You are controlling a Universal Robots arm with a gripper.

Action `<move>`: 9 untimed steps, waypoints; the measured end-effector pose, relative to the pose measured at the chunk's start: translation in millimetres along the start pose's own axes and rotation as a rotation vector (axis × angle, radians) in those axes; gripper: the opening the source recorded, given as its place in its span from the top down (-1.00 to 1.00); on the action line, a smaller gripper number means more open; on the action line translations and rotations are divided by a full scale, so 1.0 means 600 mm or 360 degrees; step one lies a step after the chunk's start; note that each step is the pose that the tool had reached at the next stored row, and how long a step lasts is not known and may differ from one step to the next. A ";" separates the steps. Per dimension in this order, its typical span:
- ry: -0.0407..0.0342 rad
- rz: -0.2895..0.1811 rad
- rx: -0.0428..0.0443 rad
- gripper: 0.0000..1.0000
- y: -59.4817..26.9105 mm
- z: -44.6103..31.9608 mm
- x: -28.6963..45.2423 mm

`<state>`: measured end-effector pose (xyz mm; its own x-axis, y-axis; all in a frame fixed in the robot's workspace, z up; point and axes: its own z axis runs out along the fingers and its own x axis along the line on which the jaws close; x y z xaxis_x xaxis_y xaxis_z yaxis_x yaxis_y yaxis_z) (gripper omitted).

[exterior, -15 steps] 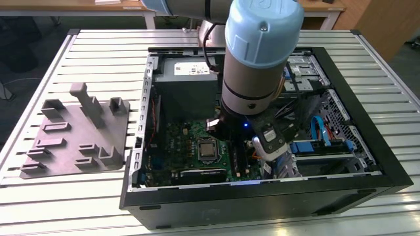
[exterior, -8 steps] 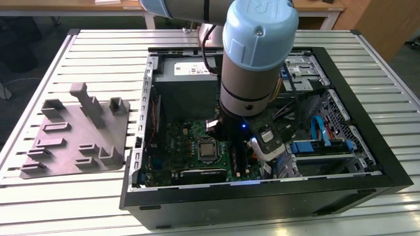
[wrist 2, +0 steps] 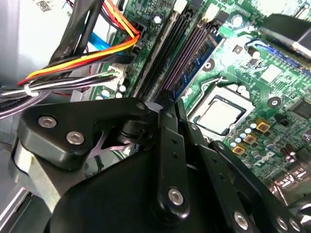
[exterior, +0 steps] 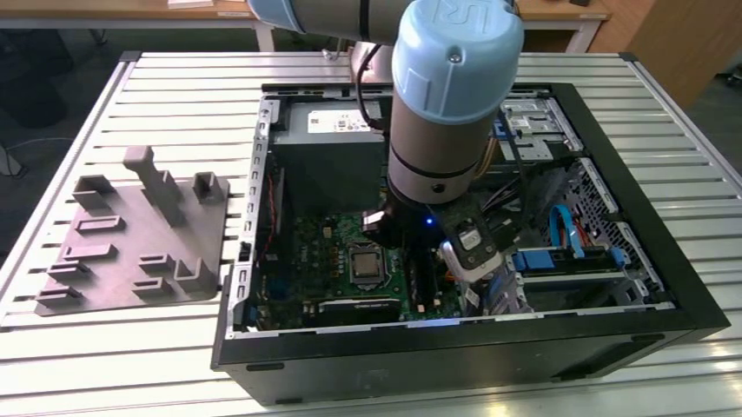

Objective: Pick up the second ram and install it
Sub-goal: 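Insert the second ram into the second slot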

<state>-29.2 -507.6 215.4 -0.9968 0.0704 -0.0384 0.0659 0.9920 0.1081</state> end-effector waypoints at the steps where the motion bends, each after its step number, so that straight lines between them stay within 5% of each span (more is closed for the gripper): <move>1: 0.0000 0.0000 0.0000 0.73 0.000 0.000 0.000; 9: 0.0000 0.0000 0.0005 0.73 0.001 0.001 0.000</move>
<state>-29.2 -506.7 214.7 -0.9968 0.0703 -0.0385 0.0659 0.9923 0.1051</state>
